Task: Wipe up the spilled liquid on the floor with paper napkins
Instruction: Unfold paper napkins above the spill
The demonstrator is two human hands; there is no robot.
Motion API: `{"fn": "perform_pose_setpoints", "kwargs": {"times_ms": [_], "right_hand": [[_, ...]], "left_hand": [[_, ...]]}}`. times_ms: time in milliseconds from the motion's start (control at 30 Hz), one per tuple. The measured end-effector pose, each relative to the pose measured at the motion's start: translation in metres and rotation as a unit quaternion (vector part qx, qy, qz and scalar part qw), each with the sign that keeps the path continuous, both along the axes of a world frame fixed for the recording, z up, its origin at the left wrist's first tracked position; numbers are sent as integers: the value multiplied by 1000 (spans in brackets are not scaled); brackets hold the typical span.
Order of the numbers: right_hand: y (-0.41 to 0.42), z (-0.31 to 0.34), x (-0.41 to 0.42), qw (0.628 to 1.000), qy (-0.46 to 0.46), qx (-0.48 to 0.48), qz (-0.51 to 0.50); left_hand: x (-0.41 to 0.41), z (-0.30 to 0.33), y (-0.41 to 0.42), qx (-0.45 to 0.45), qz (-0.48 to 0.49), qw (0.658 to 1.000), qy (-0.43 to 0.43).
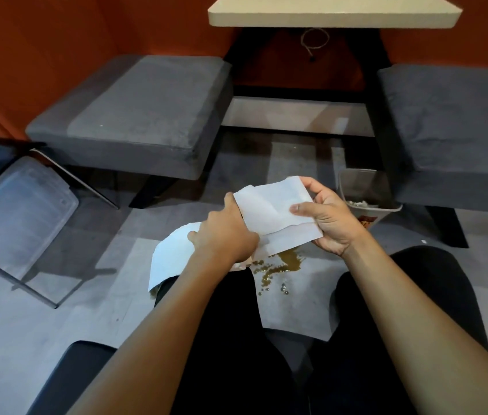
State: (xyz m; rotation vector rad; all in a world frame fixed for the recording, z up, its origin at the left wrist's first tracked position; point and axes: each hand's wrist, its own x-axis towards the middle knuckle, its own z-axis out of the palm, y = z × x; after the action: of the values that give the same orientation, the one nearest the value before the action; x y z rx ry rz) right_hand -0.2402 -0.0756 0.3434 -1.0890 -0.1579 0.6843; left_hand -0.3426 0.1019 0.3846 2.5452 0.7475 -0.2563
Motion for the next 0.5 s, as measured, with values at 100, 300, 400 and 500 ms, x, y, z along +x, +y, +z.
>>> {"fn": "perform_pose_setpoints", "kwargs": {"times_ms": [100, 300, 400, 500], "right_hand": [[-9, 6, 4, 1000, -3, -6, -8], [-38, 28, 30, 992, -74, -90, -46], [-54, 42, 43, 969, -134, -198, -57], [-66, 51, 55, 916, -215, -331, -74]], "left_hand": [[3, 17, 19, -176, 31, 981, -80], [-11, 71, 83, -569, 158, 766, -255], [-26, 78, 123, -649, 136, 681, -312], [-38, 80, 153, -663, 156, 629, -374]]}}
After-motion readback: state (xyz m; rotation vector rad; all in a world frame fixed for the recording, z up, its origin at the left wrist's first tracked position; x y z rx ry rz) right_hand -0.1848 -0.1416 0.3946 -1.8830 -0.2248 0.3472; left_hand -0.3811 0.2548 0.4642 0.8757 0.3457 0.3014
